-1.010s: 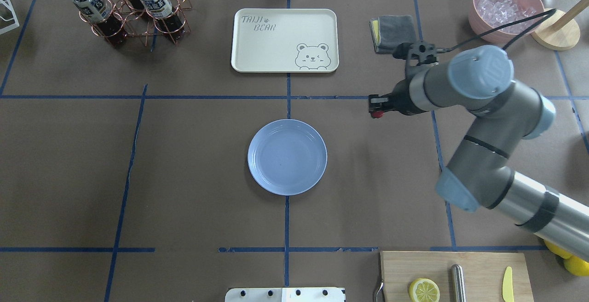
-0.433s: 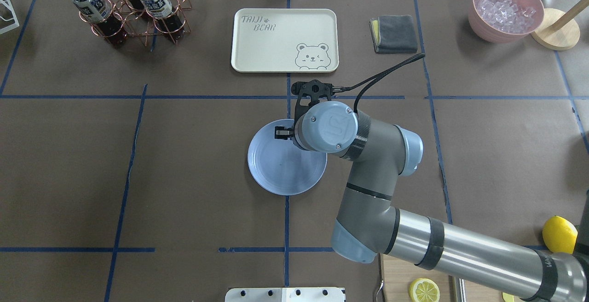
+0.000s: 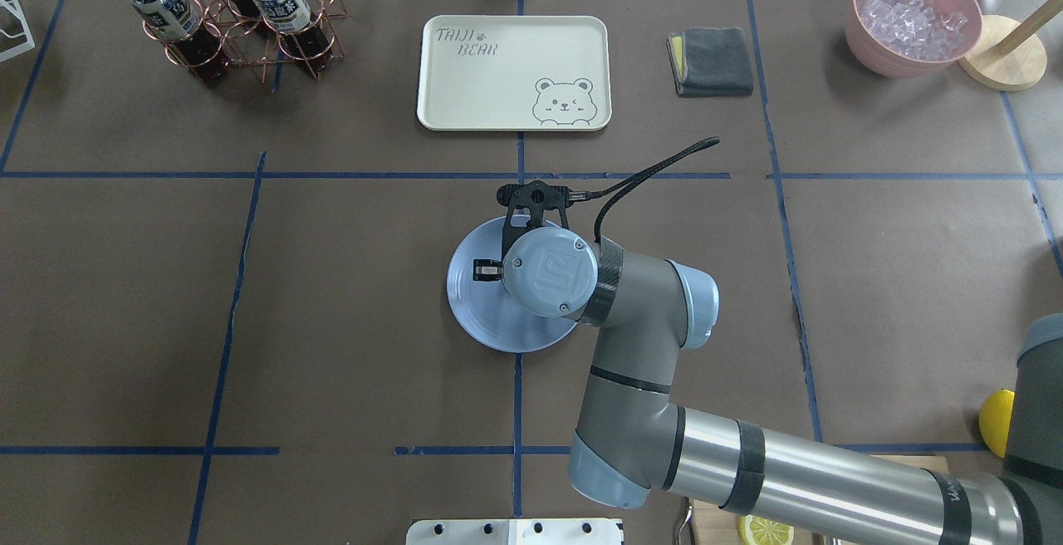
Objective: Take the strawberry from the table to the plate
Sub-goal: 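Lower the strawberry onto the plate and open the right gripper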
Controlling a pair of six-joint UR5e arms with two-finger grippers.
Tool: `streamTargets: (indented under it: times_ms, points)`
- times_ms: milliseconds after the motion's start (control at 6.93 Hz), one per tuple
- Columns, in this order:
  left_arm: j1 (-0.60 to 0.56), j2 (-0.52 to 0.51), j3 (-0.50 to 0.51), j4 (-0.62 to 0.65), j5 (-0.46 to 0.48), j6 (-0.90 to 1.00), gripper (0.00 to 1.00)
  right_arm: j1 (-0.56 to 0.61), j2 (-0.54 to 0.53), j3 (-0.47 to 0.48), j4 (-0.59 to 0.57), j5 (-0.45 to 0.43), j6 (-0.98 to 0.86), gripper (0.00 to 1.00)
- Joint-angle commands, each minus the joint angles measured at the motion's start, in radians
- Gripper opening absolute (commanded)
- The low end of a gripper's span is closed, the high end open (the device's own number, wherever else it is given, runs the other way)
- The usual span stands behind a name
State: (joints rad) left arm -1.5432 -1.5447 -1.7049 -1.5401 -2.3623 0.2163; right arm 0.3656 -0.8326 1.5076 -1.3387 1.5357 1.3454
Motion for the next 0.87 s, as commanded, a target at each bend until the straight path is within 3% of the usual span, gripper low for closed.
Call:
streamTargets:
  times_ms: [0, 288, 577, 721]
  points:
    - [0.0, 0.0, -0.004, 0.0, 0.0, -0.002, 1.0, -0.013, 0.0, -0.001, -0.002, -0.002, 0.005, 0.0]
    - [0.0, 0.0, -0.004, 0.0, 0.0, -0.002, 1.0, -0.011, -0.003, -0.003, -0.002, -0.015, 0.0, 0.99]
    - [-0.002, 0.003, -0.002, 0.002, 0.002, 0.0, 1.0, 0.031, 0.0, 0.017, -0.003, -0.008, -0.012, 1.0]
    - [-0.002, 0.009, 0.008, 0.003, 0.002, 0.0, 1.0, 0.089, -0.011, 0.049, -0.089, 0.012, -0.037, 1.0]
